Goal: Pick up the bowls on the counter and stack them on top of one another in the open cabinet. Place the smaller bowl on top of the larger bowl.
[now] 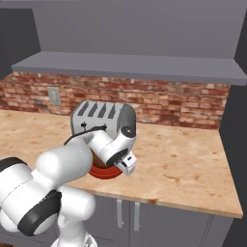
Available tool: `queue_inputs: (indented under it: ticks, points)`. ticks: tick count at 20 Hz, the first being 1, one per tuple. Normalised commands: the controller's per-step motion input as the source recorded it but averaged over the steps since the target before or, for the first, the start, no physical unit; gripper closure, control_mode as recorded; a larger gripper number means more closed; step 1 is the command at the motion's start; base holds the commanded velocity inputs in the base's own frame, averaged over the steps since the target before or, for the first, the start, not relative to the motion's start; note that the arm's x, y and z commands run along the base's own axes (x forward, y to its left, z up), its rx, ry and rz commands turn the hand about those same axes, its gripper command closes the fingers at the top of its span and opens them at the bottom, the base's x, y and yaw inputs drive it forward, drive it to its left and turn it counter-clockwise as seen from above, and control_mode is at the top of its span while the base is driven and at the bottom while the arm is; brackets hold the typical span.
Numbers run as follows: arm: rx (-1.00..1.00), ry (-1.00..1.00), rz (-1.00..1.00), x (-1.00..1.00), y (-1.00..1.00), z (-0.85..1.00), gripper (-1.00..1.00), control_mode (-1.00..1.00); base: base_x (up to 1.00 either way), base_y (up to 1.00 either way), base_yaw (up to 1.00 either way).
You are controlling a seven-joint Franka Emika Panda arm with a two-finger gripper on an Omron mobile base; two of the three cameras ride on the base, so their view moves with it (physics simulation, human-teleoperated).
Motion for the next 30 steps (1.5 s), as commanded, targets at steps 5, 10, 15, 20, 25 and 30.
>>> queue_inputs:
  ticks: [5, 10, 15, 20, 25, 30]
  points:
    - [0.00, 0.06, 0.00, 0.00, -0.19, 0.00, 1.00, -1.00, 0.00, 0.00, 0.00]
    - [0.00, 0.04, 0.00, -0.03, 0.03, 0.00, 1.00, -1.00, 0.00, 0.00, 0.00]
    - [-0.03, 0.04, 0.00, -0.03, 0.09, 0.00, 1.00, -1.00, 0.00, 0.00, 0.00]
    - [-0.02, 0.02, 0.00, -0.02, 0.04, -0.02, 1.00, -1.00, 0.00, 0.00, 0.00]
    - [0.00, 0.00, 0.00, -0.03, 0.00, -0.05, -1.00, -1.00, 0.00, 0.00, 0.00]
    - [0.00, 0.00, 0.00, -0.03, 0.00, 0.00, -1.00, -1.00, 0.00, 0.00, 0.00]
